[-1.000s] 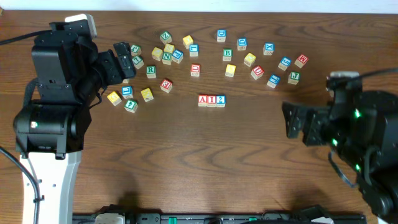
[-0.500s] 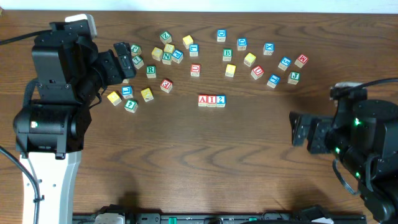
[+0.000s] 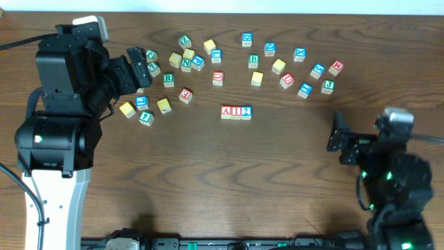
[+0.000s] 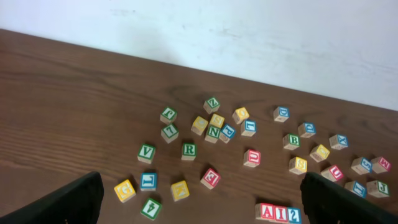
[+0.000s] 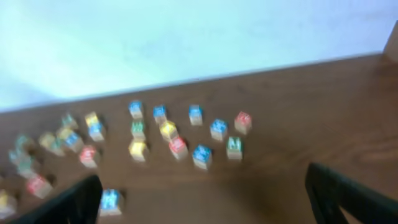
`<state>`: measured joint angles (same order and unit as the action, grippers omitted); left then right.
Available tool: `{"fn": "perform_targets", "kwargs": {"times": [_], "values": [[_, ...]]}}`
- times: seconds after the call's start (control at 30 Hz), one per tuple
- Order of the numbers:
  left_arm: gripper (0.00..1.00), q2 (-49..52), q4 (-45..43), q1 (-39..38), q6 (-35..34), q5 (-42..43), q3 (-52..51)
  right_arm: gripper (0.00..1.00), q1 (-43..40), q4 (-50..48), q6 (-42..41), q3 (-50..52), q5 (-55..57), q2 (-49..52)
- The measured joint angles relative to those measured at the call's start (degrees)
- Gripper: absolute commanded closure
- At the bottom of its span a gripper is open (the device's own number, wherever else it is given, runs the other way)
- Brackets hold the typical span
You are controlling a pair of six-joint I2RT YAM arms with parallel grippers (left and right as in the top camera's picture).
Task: Spell out AI2
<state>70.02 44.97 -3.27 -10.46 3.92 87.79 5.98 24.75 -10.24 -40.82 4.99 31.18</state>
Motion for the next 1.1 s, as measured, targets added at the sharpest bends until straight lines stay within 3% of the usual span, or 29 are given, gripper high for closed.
{"fn": "perform_targets", "kwargs": {"times": [0.2, 0.5, 0.73, 1.1], "values": [[0.00, 0.00, 0.00, 0.00, 0.00, -0.02, 0.00, 0.01, -0.83, -13.92, 0.26, 19.39, -1.05, -12.76], [0.00, 0.00, 0.02, 0.00, 0.00, -0.02, 0.00, 0.01, -0.83, -26.27, 0.26, 37.77, -1.57, -26.56], [0.00, 0.00, 0.00, 0.00, 0.00, -0.02, 0.00, 0.01, -0.83, -21.14, 0.37, 40.44, -1.92, -29.70], [0.00, 0.00, 0.00, 0.00, 0.00, -0.02, 0.00, 0.01, -0.83, -20.90, 1.81, 40.44, -2.69, -29.92]]}}
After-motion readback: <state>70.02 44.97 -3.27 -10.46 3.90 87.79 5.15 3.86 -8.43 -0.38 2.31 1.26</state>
